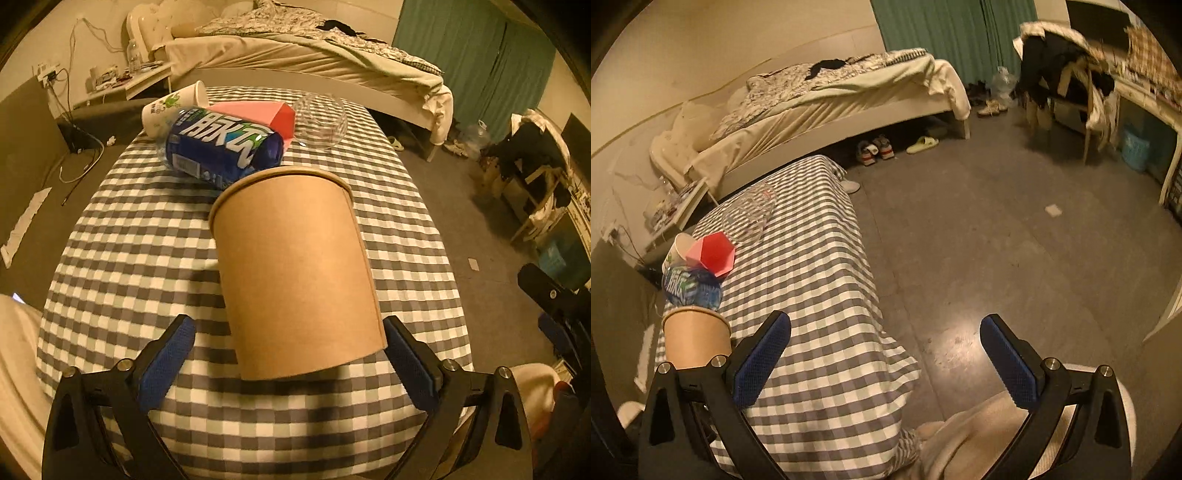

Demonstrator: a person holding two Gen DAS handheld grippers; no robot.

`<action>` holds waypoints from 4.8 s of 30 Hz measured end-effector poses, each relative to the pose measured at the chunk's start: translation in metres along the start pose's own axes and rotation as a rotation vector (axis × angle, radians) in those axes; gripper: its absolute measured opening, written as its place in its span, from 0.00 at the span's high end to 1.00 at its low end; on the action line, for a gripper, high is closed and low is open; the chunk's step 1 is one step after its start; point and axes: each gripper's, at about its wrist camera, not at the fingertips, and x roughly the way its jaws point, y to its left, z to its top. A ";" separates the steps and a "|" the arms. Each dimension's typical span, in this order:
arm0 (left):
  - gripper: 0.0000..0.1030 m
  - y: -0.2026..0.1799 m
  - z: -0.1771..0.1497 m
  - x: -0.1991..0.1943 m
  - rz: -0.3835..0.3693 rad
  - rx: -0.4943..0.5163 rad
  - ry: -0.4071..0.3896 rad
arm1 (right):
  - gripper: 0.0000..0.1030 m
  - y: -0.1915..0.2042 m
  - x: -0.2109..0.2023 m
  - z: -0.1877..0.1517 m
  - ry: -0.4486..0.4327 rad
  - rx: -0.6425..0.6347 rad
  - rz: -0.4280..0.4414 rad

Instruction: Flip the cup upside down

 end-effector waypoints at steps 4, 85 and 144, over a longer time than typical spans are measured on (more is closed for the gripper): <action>0.21 -0.003 0.005 -0.001 0.005 0.060 -0.005 | 0.00 0.001 0.006 0.003 0.014 0.015 0.036; 0.00 0.114 0.036 -0.161 0.035 0.055 -0.487 | 0.00 0.151 -0.095 -0.028 -0.177 -0.363 0.151; 0.00 0.118 0.023 -0.144 0.067 0.052 -0.427 | 0.00 0.156 -0.080 -0.037 -0.154 -0.362 0.106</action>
